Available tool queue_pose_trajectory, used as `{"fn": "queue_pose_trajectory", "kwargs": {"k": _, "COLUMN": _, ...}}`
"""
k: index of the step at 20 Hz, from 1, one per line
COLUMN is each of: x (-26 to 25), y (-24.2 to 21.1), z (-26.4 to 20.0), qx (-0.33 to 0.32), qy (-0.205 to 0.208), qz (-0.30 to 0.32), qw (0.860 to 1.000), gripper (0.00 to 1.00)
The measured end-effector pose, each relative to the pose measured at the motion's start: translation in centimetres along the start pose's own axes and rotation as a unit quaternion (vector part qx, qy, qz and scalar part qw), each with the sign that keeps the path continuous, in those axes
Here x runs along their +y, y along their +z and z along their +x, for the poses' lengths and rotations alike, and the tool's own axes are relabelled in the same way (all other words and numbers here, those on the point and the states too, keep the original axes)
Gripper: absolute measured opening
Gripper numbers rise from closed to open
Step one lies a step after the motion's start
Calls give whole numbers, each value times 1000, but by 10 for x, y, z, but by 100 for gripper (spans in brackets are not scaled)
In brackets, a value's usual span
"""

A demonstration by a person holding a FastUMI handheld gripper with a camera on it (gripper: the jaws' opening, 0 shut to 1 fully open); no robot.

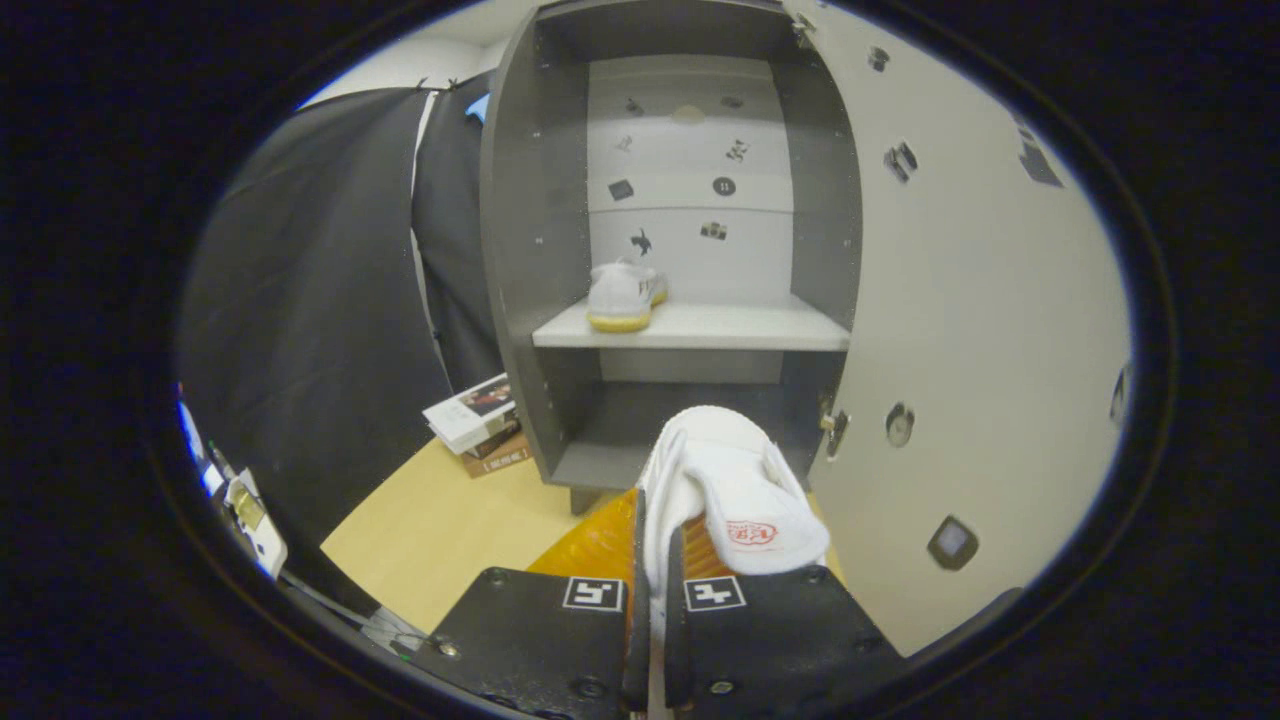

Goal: Open the shoe cabinet door, grab the shoes and put them into the shoe cabinet, then close the shoe cabinet door.

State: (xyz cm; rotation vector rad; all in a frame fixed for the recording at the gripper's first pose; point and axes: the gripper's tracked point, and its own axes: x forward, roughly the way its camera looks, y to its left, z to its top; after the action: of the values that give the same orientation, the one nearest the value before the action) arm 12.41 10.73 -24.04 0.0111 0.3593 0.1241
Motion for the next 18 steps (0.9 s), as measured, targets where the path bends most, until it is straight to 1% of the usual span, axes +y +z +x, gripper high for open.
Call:
{"fn": "queue_pose_trajectory", "kwargs": {"k": 3, "x": -3, "y": 50, "z": 9, "qx": -23, "qy": -4, "qz": -9, "qw": 1000, "gripper": 9}}
{"fn": "queue_pose_trajectory", "kwargs": {"k": 7, "x": -2, "y": 103, "z": 36, "qx": -41, "qy": -2, "qz": -32, "qw": 999, "gripper": 9}}
{"fn": "queue_pose_trajectory", "kwargs": {"k": 12, "x": -10, "y": 154, "z": 97, "qx": -43, "qy": -6, "qz": -46, "qw": 998, "gripper": 9}}
{"fn": "queue_pose_trajectory", "kwargs": {"k": 16, "x": -22, "y": 180, "z": 153, "qx": -30, "qy": -15, "qz": -54, "qw": 998, "gripper": 9}}
{"fn": "queue_pose_trajectory", "kwargs": {"k": 18, "x": -29, "y": 189, "z": 179, "qx": -25, "qy": -18, "qz": -46, "qw": 998, "gripper": 9}}
